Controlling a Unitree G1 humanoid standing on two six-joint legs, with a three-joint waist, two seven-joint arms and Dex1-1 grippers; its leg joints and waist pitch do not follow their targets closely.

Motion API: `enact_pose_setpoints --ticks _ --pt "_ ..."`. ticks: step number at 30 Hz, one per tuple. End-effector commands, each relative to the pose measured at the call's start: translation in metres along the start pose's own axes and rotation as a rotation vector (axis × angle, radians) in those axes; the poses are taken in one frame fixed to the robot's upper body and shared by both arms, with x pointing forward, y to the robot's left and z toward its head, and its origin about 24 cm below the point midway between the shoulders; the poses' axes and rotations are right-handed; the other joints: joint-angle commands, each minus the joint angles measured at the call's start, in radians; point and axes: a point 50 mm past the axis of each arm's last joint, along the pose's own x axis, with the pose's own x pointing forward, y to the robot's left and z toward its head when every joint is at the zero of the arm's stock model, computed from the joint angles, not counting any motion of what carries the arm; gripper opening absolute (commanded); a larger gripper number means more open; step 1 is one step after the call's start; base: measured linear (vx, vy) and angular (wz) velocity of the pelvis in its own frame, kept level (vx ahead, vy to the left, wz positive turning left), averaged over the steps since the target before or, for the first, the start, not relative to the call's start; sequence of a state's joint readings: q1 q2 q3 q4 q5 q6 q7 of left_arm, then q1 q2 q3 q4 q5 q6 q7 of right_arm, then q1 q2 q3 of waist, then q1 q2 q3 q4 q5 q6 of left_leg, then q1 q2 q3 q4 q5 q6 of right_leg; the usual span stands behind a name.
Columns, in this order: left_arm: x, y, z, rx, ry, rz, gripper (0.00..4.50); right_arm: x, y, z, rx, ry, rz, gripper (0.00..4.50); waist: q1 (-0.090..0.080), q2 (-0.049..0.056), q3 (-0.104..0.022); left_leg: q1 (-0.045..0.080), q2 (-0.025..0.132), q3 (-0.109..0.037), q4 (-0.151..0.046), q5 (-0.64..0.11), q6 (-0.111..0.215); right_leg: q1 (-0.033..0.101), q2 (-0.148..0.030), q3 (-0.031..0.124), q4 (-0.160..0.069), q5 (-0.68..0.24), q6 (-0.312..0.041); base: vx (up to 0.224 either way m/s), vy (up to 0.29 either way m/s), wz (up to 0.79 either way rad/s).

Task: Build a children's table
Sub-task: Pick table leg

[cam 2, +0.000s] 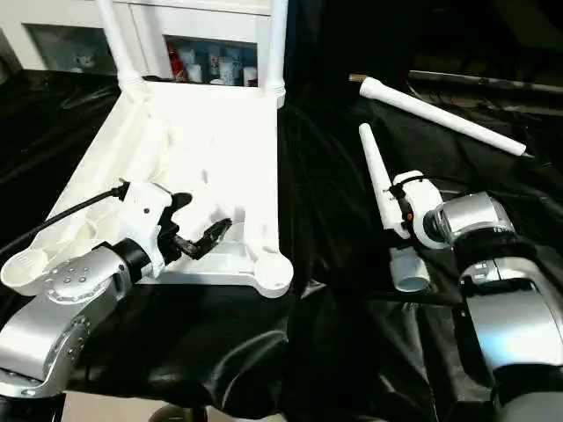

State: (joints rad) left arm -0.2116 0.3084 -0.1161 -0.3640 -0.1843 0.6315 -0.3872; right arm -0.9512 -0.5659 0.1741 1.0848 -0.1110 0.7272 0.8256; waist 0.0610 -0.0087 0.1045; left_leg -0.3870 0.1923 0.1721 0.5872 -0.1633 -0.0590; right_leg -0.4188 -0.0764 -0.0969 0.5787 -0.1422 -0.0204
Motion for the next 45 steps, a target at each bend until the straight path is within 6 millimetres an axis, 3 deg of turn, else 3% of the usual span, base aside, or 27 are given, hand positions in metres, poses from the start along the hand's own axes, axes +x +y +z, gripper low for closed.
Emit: enact_pose_setpoints --ticks 1,6,10,11,14,20,26,28,29,30,32,33,34,35,37,38,39,41,42,43,44,45 --pt "0.003 0.001 0.006 0.009 -0.01 -0.004 4.5 -0.006 -0.009 -0.002 0.003 0.022 -0.026 3.55 -0.001 -0.009 -0.061 0.017 0.038 -0.007 -0.064 -0.282 0.029 0.05 -0.062 0.049 -0.069 -0.383 -0.196 0.0 0.0 0.0" --pt "0.005 0.004 0.009 0.02 -0.012 0.007 4.5 -0.013 -0.014 0.001 0.004 0.01 -0.043 3.09 -0.001 -0.012 -0.064 0.015 0.036 -0.007 -0.061 -0.276 0.03 0.052 -0.064 0.048 -0.069 -0.393 -0.19 0.0 0.0 0.0" --pt "0.004 0.005 0.011 0.029 -0.017 0.012 4.5 -0.017 -0.017 0.003 0.006 0.007 -0.048 2.76 -0.001 -0.013 -0.066 0.013 0.036 -0.005 -0.058 -0.25 0.039 0.053 -0.063 0.048 -0.065 -0.367 -0.201 0.0 0.0 0.0" --pt "0.004 0.006 0.011 0.038 -0.017 0.018 4.5 -0.018 -0.019 0.002 0.006 0.01 -0.055 2.69 -0.003 -0.019 -0.068 0.011 0.036 -0.006 -0.058 -0.241 0.042 0.055 -0.064 0.048 -0.063 -0.363 -0.202 0.0 0.0 0.0" --pt "0.004 0.007 0.012 0.042 -0.017 0.023 4.5 -0.018 -0.02 0.001 0.007 0.012 -0.061 2.37 -0.004 -0.019 -0.07 0.011 0.036 -0.004 -0.055 -0.217 0.051 0.055 -0.064 0.049 -0.059 -0.339 -0.21 0.0 0.0 0.0" --pt "0.002 0.007 0.012 0.016 -0.016 0.025 4.5 -0.017 -0.023 -0.006 0.04 0.029 -0.08 2.07 -0.002 -0.016 -0.071 0.012 0.037 -0.002 -0.054 -0.198 0.059 0.055 -0.062 0.049 -0.056 -0.306 -0.228 0.0 0.0 0.0" --pt "0.003 0.007 0.01 0.007 -0.014 0.019 4.5 -0.017 -0.025 -0.008 0.071 0.021 -0.11 1.9 -0.005 -0.009 -0.069 0.015 0.036 -0.003 -0.055 -0.236 0.044 0.053 -0.059 0.048 -0.061 -0.334 -0.219 0.0 0.0 0.0" --pt "0.009 0.011 0.011 0.011 -0.037 0.084 4.5 -0.028 -0.033 0.003 0.134 -0.119 -0.155 1.89 -0.004 -0.019 -0.072 0.017 0.035 -0.002 -0.053 -0.229 0.043 0.054 -0.06 0.048 -0.061 -0.336 -0.216 0.0 0.0 0.0" --pt "0.009 0.011 0.011 0.011 -0.037 0.084 4.5 -0.028 -0.033 0.003 0.134 -0.119 -0.155 1.89 -0.004 -0.019 -0.07 0.015 0.034 -0.002 -0.054 -0.223 0.046 0.055 -0.06 0.05 -0.063 -0.333 -0.209 0.0 0.0 0.0" --pt "0.01 0.015 0.009 -0.019 -0.052 0.175 4.5 -0.039 -0.034 0.02 0.17 -0.356 -0.177 1.89 -0.004 -0.026 -0.072 0.011 0.033 -0.002 -0.054 -0.212 0.048 0.058 -0.059 0.049 -0.062 -0.328 -0.194 0.0 0.0 0.0" --pt "0.008 0.018 0.007 -0.053 -0.064 0.235 4.5 -0.05 -0.033 0.029 0.137 -0.569 -0.253 1.88 0.003 -0.026 -0.072 0.013 0.034 -0.001 -0.056 -0.201 0.046 0.059 -0.063 0.052 -0.067 -0.333 -0.149 0.0 0.0 0.0" --pt "0.006 0.018 0.004 -0.048 -0.06 0.26 4.5 -0.053 -0.027 0.029 0.122 -0.649 -0.264 1.88 0.002 -0.04 -0.083 0.014 0.032 -0.002 -0.052 -0.177 0.051 0.059 -0.06 0.047 -0.059 -0.322 -0.146 0.0 0.0 0.0" --pt "0.005 0.019 0.003 -0.045 -0.058 0.274 4.5 -0.055 -0.024 0.028 0.115 -0.693 -0.271 1.88 0.004 -0.04 -0.08 0.006 0.029 0.0 -0.054 -0.154 0.061 0.062 -0.058 0.051 -0.059 -0.303 -0.128 0.0 0.0 0.0" --pt "0.003 0.019 0.0 -0.037 -0.053 0.293 4.5 -0.058 -0.018 0.026 0.107 -0.755 -0.28 1.88 0.002 -0.036 -0.08 0.007 0.03 -0.003 -0.055 -0.145 0.068 0.058 -0.059 0.048 -0.056 -0.308 -0.129 0.0 0.0 0.0" --pt "-0.004 0.018 -0.009 -0.045 -0.04 0.361 4.5 -0.06 0.008 0.006 0.161 -0.862 -0.286 1.88 0.005 -0.042 -0.082 0.011 0.031 0.001 -0.057 -0.147 0.076 0.056 -0.059 0.052 -0.063 -0.315 -0.108 0.0 0.0 0.0" --pt "-0.004 0.018 -0.009 -0.045 -0.04 0.361 4.5 -0.06 0.008 0.006 0.161 -0.862 -0.286 1.88 0.006 -0.036 -0.081 0.01 0.033 -0.002 -0.061 -0.149 0.071 0.055 -0.058 0.05 -0.065 -0.328 -0.094 0.0 0.0 0.0" --pt "-0.009 0.017 -0.012 -0.082 -0.051 0.4 4.5 -0.057 0.027 -0.01 0.181 -0.877 -0.3 1.88 0.006 -0.034 -0.083 0.015 0.036 -0.004 -0.065 -0.159 0.064 0.052 -0.058 0.05 -0.068 -0.34 -0.098 0.0 0.0 0.0" --pt "-0.01 0.017 -0.013 -0.095 -0.057 0.419 4.5 -0.054 0.037 -0.015 0.186 -0.886 -0.293 1.88 0.005 -0.029 -0.083 0.017 0.04 -0.007 -0.072 -0.189 0.05 0.049 -0.056 0.049 -0.072 -0.353 -0.104 0.0 0.0 0.0" --pt "-0.01 0.018 -0.013 -0.095 -0.06 0.442 4.5 -0.049 0.048 -0.019 0.202 -0.881 -0.303 1.88 0.007 -0.005 -0.08 0.023 0.039 -0.011 -0.075 -0.23 0.036 0.045 -0.055 0.049 -0.075 -0.371 -0.108 0.0 0.0 0.0" --pt "-0.009 0.019 -0.013 -0.098 -0.06 0.456 4.5 -0.045 0.056 -0.02 0.224 -0.88 -0.321 1.88 0.002 -0.005 -0.073 0.024 0.04 -0.01 -0.078 -0.255 0.027 0.04 -0.051 0.049 -0.083 -0.386 -0.101 0.0 0.0 0.0" --pt "-0.009 0.019 -0.013 -0.098 -0.06 0.456 4.5 -0.045 0.056 -0.02 0.224 -0.88 -0.321 1.88 -0.002 -0.016 -0.072 0.024 0.035 -0.011 -0.078 -0.296 0.015 0.042 -0.052 0.047 -0.085 -0.422 -0.085 0.0 0.0 0.0" --pt "-0.008 0.019 -0.013 -0.096 -0.057 0.462 4.5 -0.045 0.058 -0.021 0.234 -0.884 -0.325 1.88 -0.003 -0.017 -0.071 0.024 0.032 -0.011 -0.079 -0.315 0.012 0.042 -0.053 0.046 -0.087 -0.451 -0.073 0.0 0.0 0.0"
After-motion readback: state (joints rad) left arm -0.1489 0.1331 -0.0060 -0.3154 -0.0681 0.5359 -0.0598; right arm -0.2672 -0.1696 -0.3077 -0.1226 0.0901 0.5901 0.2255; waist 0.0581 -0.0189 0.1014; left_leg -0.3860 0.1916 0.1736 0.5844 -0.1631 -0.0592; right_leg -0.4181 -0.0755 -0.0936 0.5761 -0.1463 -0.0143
